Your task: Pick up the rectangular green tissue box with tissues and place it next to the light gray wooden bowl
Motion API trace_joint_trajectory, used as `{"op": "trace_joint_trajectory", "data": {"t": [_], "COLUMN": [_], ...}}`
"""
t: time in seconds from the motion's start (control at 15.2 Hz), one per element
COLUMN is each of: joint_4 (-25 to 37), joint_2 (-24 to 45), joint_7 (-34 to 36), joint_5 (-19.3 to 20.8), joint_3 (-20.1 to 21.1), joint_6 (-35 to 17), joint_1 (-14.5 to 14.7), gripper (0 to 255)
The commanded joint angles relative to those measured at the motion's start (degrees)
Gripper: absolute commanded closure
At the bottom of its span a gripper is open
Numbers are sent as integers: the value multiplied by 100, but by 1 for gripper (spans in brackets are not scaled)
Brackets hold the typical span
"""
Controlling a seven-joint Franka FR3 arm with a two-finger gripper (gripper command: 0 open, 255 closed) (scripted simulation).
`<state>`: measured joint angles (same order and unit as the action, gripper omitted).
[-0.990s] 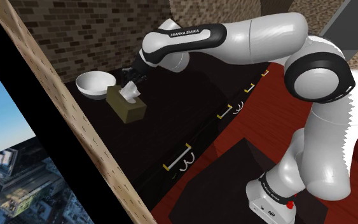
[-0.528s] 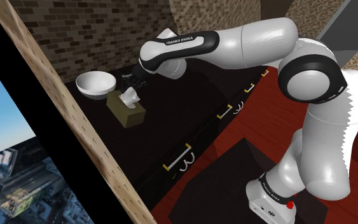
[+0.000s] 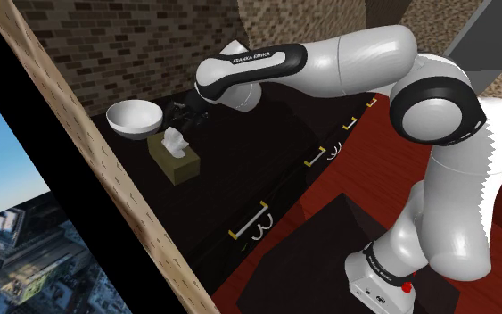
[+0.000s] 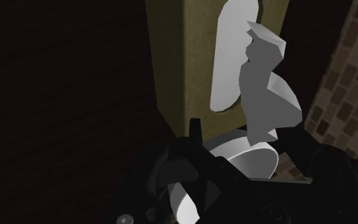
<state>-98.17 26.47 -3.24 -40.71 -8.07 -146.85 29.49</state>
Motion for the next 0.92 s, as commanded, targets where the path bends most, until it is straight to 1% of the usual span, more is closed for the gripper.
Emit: {"op": "trace_joint_trajectory", "data": {"t": [0.0, 0.2, 0.46, 0.86], "joint_4": [0, 0, -390, -390], "joint_2": [0, 0, -665, -665], "joint_7": [0, 0, 107, 108], "joint_5": [0, 0, 218, 218], "joint_3": [0, 0, -163, -162], "joint_6": [0, 0, 296, 296], "joint_1": [0, 0, 0, -1], "gripper": [0, 0, 0, 0]}}
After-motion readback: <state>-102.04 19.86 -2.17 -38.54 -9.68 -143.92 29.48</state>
